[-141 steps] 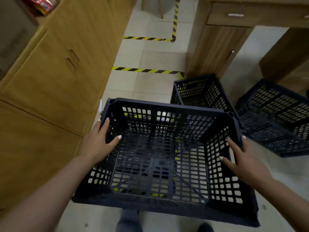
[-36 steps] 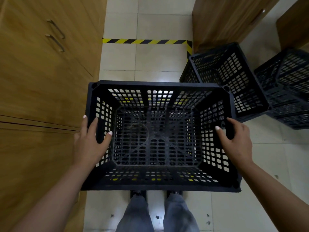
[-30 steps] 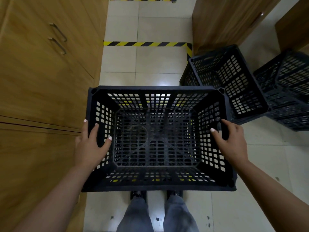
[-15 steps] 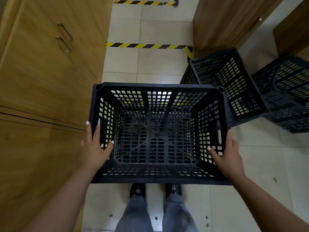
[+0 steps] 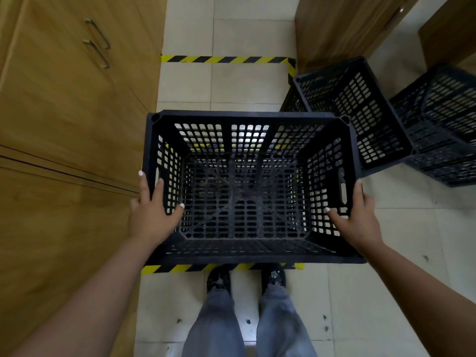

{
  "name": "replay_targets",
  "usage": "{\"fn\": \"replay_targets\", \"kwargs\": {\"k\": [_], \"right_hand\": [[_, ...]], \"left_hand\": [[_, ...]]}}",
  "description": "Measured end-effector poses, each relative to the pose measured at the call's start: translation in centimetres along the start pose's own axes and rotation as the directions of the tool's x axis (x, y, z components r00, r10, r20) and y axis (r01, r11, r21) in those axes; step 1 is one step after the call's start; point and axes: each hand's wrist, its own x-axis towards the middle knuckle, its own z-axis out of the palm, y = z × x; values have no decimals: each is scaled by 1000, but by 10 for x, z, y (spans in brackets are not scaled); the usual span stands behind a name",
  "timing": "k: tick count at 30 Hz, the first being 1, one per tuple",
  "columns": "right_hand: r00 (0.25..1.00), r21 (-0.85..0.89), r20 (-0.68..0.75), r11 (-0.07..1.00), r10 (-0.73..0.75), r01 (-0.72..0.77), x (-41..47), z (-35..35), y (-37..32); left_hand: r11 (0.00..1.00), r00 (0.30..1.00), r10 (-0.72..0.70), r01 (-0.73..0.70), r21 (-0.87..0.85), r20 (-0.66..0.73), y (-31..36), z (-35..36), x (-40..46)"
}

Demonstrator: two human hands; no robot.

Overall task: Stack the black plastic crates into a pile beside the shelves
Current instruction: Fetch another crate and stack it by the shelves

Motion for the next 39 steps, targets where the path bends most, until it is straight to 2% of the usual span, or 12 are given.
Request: {"fn": "replay_targets", "kwargs": {"k": [7, 13, 17, 19, 23, 30, 39], "right_hand": [[997, -16, 74, 999, -27, 28, -2, -3, 9], [1000, -57, -22, 998, 5, -6, -44, 8, 17], [998, 51, -40, 998, 40, -38, -63, 16, 30], [999, 99, -29, 994, 40, -37, -64, 16, 32], [1000, 71, 4, 997, 4, -5, -56, 8, 38], [999, 52, -2, 997, -49, 49, -50, 6, 47], [998, 111, -62, 994, -14, 21, -61, 15, 51]], "left_hand": [[998, 998, 48, -49, 25, 52, -5, -1, -3], [994, 997, 67, -70, 79, 45, -16, 12, -22], [996, 1000, 13, -15, 92, 26, -22, 27, -46], [990, 999, 14, -18, 142, 35, -22, 35, -57], [979, 998, -8, -4, 202, 59, -14, 38, -61], [982, 999, -10, 2, 189, 42, -13, 41, -60], [984, 999, 23, -30, 177, 40, -17, 40, -63]]}}
